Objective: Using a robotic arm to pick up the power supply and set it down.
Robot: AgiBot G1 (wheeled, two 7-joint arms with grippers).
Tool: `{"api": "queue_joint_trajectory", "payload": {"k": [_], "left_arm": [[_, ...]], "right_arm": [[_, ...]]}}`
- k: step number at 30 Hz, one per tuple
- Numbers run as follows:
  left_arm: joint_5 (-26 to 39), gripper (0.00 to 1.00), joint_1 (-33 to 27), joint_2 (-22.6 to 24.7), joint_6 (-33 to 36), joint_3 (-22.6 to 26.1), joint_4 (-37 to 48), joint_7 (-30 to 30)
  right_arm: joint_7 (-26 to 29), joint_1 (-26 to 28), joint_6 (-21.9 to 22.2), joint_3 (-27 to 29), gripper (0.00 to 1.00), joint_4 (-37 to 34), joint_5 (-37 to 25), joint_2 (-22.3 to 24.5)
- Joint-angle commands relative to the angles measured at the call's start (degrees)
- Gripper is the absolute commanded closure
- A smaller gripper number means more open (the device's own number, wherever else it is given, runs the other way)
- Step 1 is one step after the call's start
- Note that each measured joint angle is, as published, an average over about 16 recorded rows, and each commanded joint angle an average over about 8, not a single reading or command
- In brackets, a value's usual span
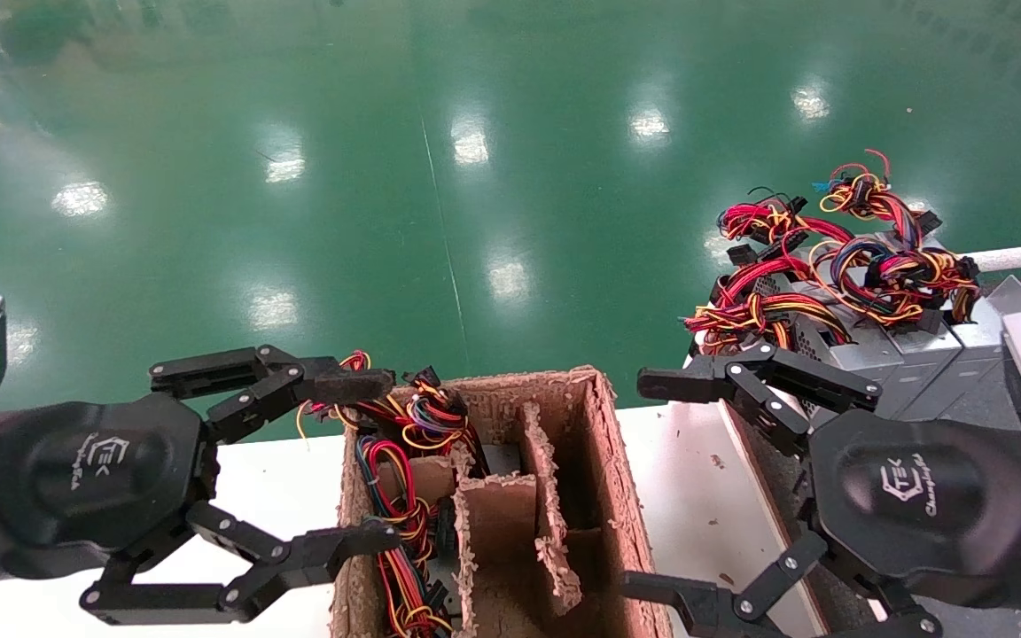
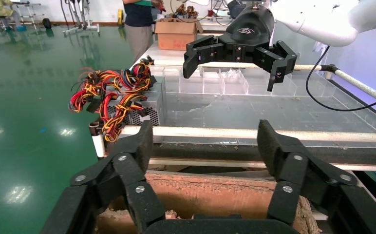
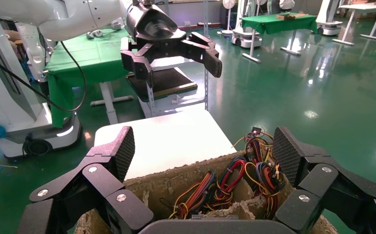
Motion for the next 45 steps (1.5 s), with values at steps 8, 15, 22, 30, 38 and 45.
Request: {"api": "queue_joint_trajectory", "payload": {"k": [8, 15, 22, 30, 38, 45], "left_arm": [[0.00, 1.00, 0.00, 0.00, 0.00, 0.00, 0.00, 0.00], [0.00, 1.00, 0.00, 0.00, 0.00, 0.00, 0.00, 0.00], [0.00, 1.00, -0.01, 0.00, 0.01, 0.01, 0.01, 0.01], [0.00, 0.99, -0.01, 0.00, 0.01, 0.01, 0.02, 0.01], [-0.01, 0.04, -0.01, 0.00, 0.01, 0.02, 0.02, 0.01], [-0.01, 0.00, -0.02, 0.00, 0.00, 0.03, 0.02, 0.02]], "right_arm": [[0.00, 0.00, 0.00, 0.00, 0.00, 0.00, 0.00, 0.00], [0.03, -0.07, 0.04, -0.11, 0.00, -0.08, -0.15, -0.06], [0.24, -0.22, 0.69, -1.42, 0.00, -1.41, -2.17, -1.02], [0.39, 0.52, 3.20, -5.30, 0.00, -3.08, -8.81, -4.99], [1.50, 3.37, 3.51, -11.27, 0.00, -8.81, -15.89, -12.94], [-0.57, 5.92, 3.05, -15.68, 0.14, -16.48, -20.67, -21.20]]}}
